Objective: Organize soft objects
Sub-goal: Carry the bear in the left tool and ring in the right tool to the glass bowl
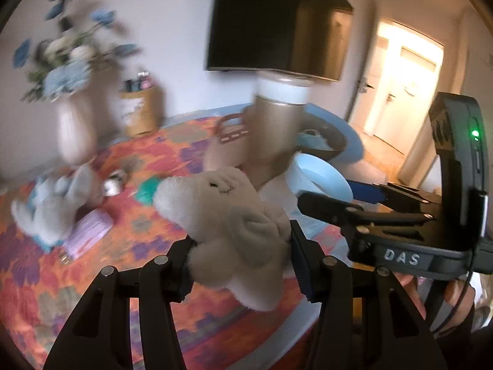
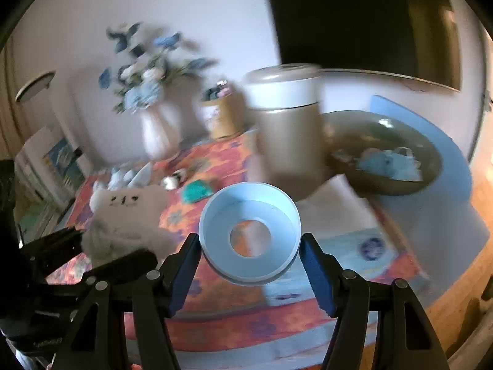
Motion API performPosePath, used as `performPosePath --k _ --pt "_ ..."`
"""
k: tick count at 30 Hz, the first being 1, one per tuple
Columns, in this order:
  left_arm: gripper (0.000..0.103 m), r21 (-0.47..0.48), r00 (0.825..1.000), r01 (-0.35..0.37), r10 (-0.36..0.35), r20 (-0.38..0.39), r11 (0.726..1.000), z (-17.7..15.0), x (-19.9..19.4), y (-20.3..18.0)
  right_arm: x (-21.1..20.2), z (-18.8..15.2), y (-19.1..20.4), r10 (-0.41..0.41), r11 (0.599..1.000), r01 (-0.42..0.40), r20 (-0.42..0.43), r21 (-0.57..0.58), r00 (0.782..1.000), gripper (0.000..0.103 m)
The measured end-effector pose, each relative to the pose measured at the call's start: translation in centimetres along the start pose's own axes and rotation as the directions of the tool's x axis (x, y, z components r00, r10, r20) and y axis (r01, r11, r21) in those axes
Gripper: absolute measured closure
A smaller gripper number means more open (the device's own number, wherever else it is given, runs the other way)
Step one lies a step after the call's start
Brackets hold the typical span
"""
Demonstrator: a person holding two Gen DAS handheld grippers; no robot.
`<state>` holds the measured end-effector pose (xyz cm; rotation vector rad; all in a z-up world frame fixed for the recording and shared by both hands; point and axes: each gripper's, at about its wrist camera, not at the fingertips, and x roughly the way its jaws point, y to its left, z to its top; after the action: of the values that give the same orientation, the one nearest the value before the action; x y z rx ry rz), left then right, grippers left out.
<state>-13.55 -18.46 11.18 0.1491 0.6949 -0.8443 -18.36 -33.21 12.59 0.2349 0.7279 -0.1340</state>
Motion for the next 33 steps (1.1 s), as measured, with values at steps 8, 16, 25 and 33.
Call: performPosePath --k 8,16,25,33 --pt "0.053 0.038 0.991 0.131 -0.131 -0.018 0.991 2.2 2.6 -5.2 -2.1 0.1 -6.9 -0.057 0.988 0.053 0.025 0.143 0.998 0.039" --pt "0.053 0.089 0.975 0.219 -0.216 -0.045 0.972 4.5 6.1 -10.4 -3.7 0.1 -13.6 -0.140 0.957 0.125 0.042 0.264 0.989 0.039" --pt "0.053 0.046 0.972 0.234 -0.235 0.001 0.971 10.4 9.6 -12.9 -4.0 4.5 -18.6 -0.202 0.936 0.162 0.099 0.312 0.974 0.039" --pt "0.053 -0.075 0.996 0.087 -0.086 0.015 0.993 15.4 14.7 -13.5 0.5 10.8 -24.2 -0.134 0.890 0.078 0.093 0.448 0.987 0.038"
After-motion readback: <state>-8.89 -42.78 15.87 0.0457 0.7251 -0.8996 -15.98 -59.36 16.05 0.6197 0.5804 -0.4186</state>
